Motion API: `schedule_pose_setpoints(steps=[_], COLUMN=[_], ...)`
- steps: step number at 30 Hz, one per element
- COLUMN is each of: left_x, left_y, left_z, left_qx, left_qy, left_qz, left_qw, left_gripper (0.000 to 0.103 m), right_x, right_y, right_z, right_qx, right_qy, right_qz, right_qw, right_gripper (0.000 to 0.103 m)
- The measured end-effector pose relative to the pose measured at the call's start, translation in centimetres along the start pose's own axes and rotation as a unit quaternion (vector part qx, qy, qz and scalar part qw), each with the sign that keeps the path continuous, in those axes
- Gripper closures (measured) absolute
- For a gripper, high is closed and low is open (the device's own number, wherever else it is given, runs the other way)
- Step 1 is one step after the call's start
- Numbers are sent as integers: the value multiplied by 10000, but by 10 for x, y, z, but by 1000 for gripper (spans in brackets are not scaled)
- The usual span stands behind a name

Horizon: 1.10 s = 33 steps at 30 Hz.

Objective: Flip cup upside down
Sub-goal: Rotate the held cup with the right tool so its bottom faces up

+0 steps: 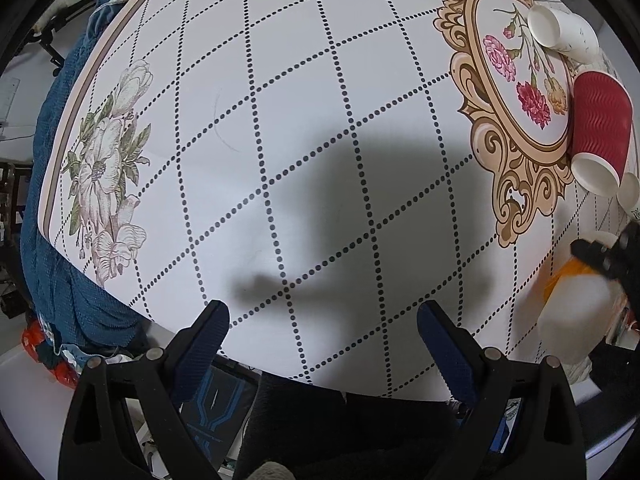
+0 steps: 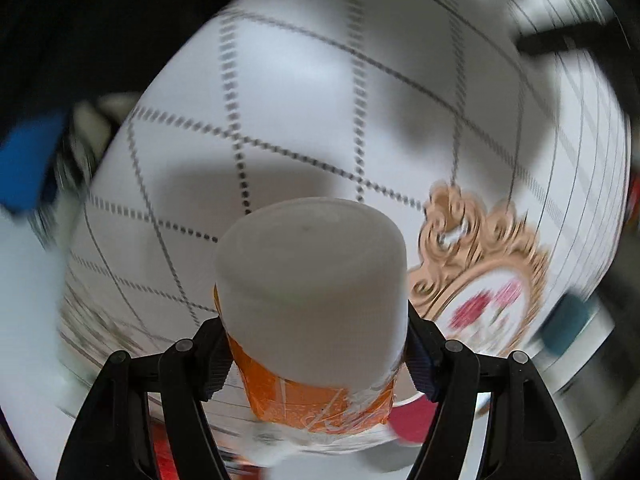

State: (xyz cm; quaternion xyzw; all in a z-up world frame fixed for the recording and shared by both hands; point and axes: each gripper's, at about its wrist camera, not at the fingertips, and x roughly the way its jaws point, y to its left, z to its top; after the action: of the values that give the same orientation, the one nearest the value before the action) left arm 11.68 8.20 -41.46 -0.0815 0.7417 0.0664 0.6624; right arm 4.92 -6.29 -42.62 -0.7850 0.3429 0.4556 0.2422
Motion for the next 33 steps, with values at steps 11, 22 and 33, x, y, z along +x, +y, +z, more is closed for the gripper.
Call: schedule_pose_setpoints(steps=[11, 22, 33], left_x=[-8, -17, -19], left_y=[3, -20, -29], left_z=[-1, 6, 4], left_qx=[35, 166, 255], left_qy=[-18, -57, -66], left_qz=[24, 52, 106], left_qw=[10000, 9998, 9996], left_gripper=[7, 7, 7], right_x=[31, 74, 107], right_y=[-63, -88, -93], right_z=[-30, -83, -123], right_qx=[3415, 5614, 6284], right_qy=[86, 59, 45], right_qz=[2549, 4064, 4324], right_qw=[9046, 7209, 6466], right_gripper=[29, 29, 28])
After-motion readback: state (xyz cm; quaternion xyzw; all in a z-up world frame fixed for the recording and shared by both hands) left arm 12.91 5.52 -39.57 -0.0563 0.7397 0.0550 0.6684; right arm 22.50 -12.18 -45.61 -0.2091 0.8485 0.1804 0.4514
